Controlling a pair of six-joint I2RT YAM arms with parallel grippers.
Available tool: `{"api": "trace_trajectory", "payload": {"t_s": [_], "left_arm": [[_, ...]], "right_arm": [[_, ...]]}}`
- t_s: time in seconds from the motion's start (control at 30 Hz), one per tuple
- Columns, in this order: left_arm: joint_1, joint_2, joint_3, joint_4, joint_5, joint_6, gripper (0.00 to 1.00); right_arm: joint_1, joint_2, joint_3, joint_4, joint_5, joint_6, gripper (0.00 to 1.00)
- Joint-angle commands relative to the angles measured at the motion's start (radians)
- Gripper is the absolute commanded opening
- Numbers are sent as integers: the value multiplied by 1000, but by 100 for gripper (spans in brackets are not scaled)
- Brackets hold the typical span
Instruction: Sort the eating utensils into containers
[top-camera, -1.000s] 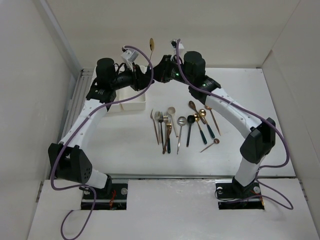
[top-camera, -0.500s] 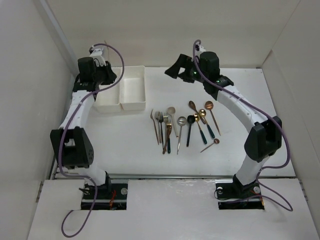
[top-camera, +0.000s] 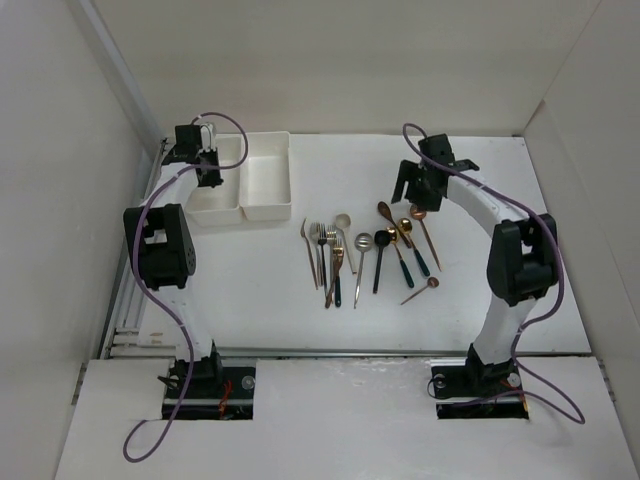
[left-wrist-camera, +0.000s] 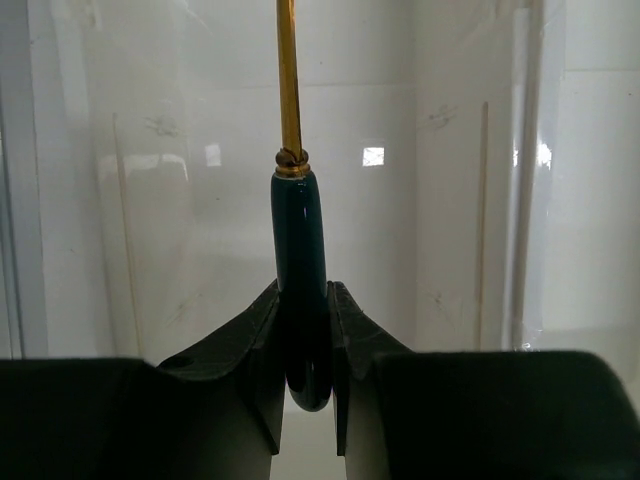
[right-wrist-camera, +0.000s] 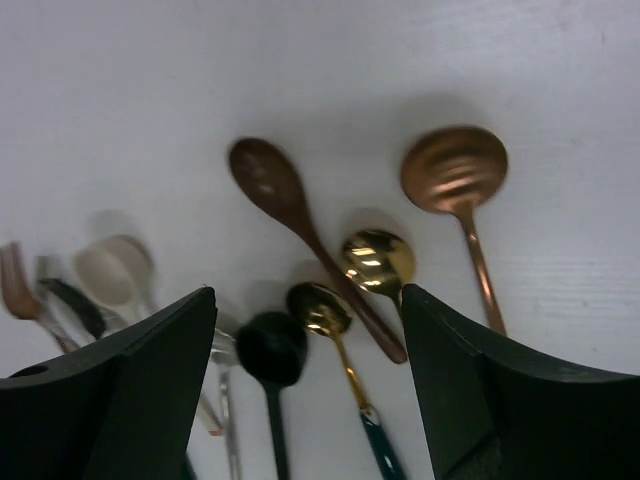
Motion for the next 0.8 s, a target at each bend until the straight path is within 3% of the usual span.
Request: {"api": "trace_trajectory", "payload": {"t_s": [0.0,0.1,0.23,0.37,0.6,0.77], "left_arm": [[1,-56,9,37,-52,38,0],[1,-56,0,25,-40,60,19],[1,-56,-11,14,-15,69,36],[1,-76,-31,14,-15,78,47],[1,-150,77,-22,-39,69,48],[1,-203,214,-41,-85,80,53]], "right_arm": [[-31,-22,-59,-67,76,-40,79],[-63,-23,-96,-93,91,-40,78],[-111,-23,-135,-103,101,-51,79],[-126,19,-135,-112,81,-73,82],[-126,100,-115,-112,81,-93,82],[-126,139,-115,-103,81,-112,72]]}}
